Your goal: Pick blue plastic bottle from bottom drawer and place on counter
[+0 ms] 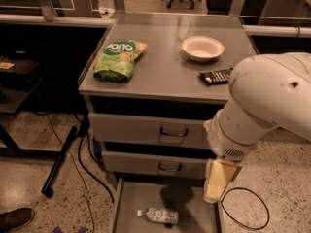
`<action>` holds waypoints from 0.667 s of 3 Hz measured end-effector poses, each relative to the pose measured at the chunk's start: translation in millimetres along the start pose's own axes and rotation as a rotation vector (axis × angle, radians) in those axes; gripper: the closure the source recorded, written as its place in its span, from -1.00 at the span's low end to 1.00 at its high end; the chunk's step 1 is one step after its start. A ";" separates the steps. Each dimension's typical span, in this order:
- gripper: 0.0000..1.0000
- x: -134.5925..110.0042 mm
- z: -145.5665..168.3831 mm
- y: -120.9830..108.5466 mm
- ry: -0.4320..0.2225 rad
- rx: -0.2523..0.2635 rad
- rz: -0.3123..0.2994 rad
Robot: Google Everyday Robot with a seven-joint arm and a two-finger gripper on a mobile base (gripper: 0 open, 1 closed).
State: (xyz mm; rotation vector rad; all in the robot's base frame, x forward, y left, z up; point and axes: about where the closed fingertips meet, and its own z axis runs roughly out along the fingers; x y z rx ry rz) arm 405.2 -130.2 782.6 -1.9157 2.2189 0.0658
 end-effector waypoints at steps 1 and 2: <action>-1.00 -0.1 0.8 2.1 -0.007 -0.001 0.001; -1.00 -6.5 53.3 26.7 -0.057 -0.096 0.022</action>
Offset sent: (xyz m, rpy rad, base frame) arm -0.0441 0.0504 -0.1394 0.1830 0.2418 0.0059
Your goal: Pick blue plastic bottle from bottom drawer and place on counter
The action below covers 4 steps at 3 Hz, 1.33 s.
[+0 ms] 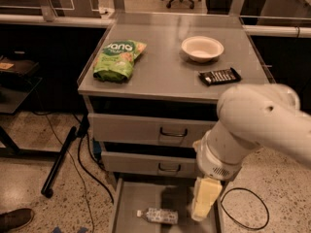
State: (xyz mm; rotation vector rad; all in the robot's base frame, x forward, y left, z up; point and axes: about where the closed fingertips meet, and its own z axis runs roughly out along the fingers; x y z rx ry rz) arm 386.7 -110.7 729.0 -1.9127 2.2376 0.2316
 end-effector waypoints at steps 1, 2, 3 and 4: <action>-1.00 -2.6 87.8 19.1 -0.051 -0.114 0.027; -1.00 -2.6 87.9 19.1 -0.051 -0.115 0.027; -1.00 -4.3 120.8 28.4 -0.104 -0.174 0.029; -1.00 4.7 193.7 32.9 -0.154 -0.258 0.072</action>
Offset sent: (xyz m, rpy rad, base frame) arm -0.0133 0.0214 -0.0610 0.0466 0.0864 0.0077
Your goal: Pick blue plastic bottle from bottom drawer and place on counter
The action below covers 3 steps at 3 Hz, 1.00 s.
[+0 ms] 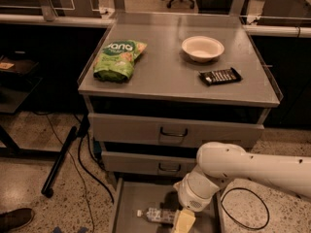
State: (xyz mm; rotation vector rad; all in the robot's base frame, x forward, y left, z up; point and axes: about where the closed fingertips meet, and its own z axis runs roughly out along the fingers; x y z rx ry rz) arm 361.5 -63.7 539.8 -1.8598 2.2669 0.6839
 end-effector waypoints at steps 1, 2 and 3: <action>-1.00 0.0 0.1 0.0 0.000 0.000 0.000; -1.00 5.4 26.5 -9.2 -0.059 -0.038 0.012; -1.00 25.6 63.4 -40.3 -0.155 -0.039 0.064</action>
Offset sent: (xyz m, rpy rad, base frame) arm 0.0131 0.0155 -0.0956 0.2242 0.1073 -0.0451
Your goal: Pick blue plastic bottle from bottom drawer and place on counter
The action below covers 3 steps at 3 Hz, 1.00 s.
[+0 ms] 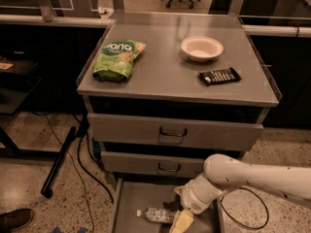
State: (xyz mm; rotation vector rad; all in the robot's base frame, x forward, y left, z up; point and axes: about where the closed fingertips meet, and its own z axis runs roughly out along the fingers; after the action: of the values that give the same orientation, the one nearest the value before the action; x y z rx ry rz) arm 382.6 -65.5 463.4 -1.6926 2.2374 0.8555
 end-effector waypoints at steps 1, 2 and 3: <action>-1.00 4.7 14.4 1.9 -0.010 -0.028 0.012; -1.00 4.4 13.9 1.7 -0.010 -0.027 0.011; -1.00 6.0 27.4 -5.2 -0.071 -0.016 0.014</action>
Offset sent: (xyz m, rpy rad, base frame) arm -0.0058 0.0048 -0.0153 0.0193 0.0300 -0.0004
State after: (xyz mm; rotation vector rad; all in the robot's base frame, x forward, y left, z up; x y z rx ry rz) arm 380.8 -55.9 436.6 -1.6289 2.2043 0.9244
